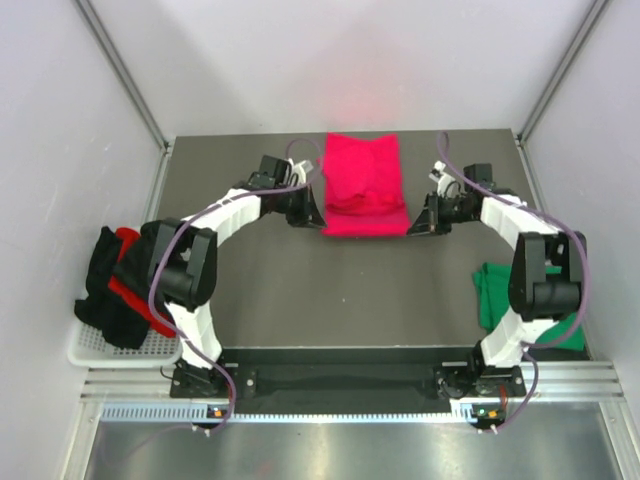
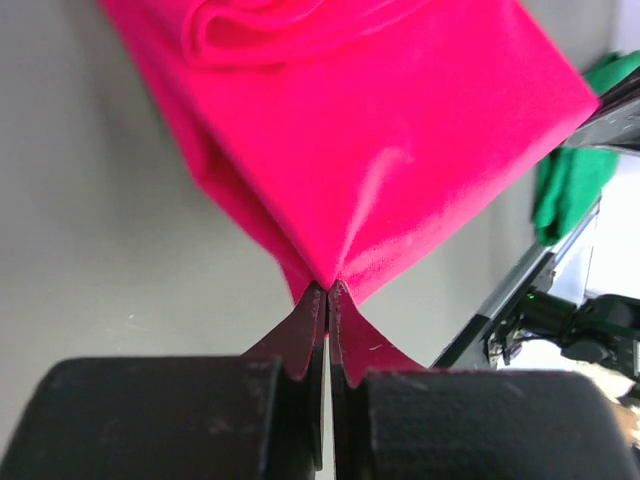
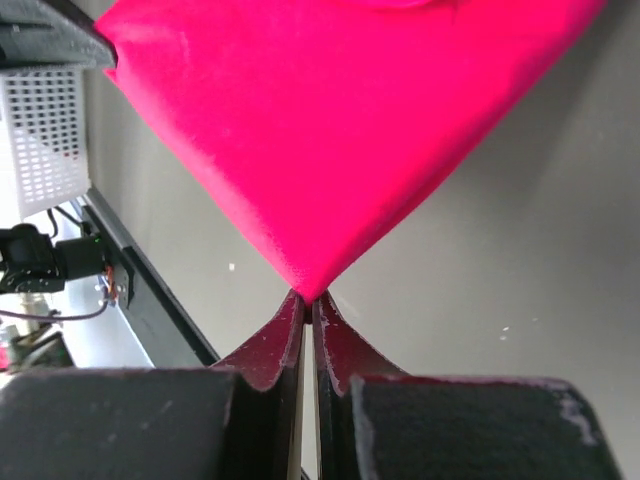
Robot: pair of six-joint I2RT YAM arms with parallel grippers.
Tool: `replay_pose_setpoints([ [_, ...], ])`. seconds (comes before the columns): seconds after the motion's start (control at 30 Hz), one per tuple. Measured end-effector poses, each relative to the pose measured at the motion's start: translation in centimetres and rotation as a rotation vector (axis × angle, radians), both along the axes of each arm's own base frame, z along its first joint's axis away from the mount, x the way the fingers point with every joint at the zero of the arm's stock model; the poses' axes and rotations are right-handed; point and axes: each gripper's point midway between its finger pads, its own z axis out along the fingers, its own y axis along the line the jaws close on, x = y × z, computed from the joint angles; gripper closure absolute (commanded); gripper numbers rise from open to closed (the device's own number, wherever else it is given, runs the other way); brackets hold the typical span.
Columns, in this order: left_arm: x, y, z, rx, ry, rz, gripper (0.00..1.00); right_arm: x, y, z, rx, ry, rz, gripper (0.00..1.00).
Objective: Fold and stack the t-shirts
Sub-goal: Fold the tshirt
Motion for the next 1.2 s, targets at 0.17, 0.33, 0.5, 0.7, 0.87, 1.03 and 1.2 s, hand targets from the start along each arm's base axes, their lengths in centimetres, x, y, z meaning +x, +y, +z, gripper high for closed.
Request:
replay_pose_setpoints([
  [0.17, 0.8, -0.2, 4.6, -0.033, -0.114, -0.009, 1.0, -0.5, 0.1, 3.1, 0.011, -0.078, 0.01, 1.0],
  [0.33, 0.2, -0.2, 7.9, -0.056, -0.181, -0.016, 1.0, -1.2, -0.7, 4.8, 0.012, -0.095, -0.006, 1.0],
  [0.5, -0.9, -0.1, 10.7, -0.078, -0.244, -0.021, 1.0, -1.8, -0.8, 6.8, 0.013, -0.149, -0.006, 1.0],
  [0.7, -1.3, 0.1, 10.7, -0.076, -0.249, -0.024, 1.0, -2.0, -0.7, 7.6, 0.017, -0.175, -0.004, 1.0],
  [0.87, -0.5, -0.2, 8.6, -0.058, -0.217, -0.031, 1.0, -0.6, -0.7, 7.1, 0.018, -0.15, 0.0, 1.0],
  [1.03, 2.6, -0.8, 5.2, -0.01, -0.186, -0.033, 1.0, 3.7, -0.9, 6.2, 0.006, -0.152, 0.009, 1.0],
  [1.2, 8.1, -1.5, 4.1, 0.02, -0.249, -0.027, 1.0, 9.7, -1.2, 6.0, -0.012, -0.207, 0.004, 1.0],
])
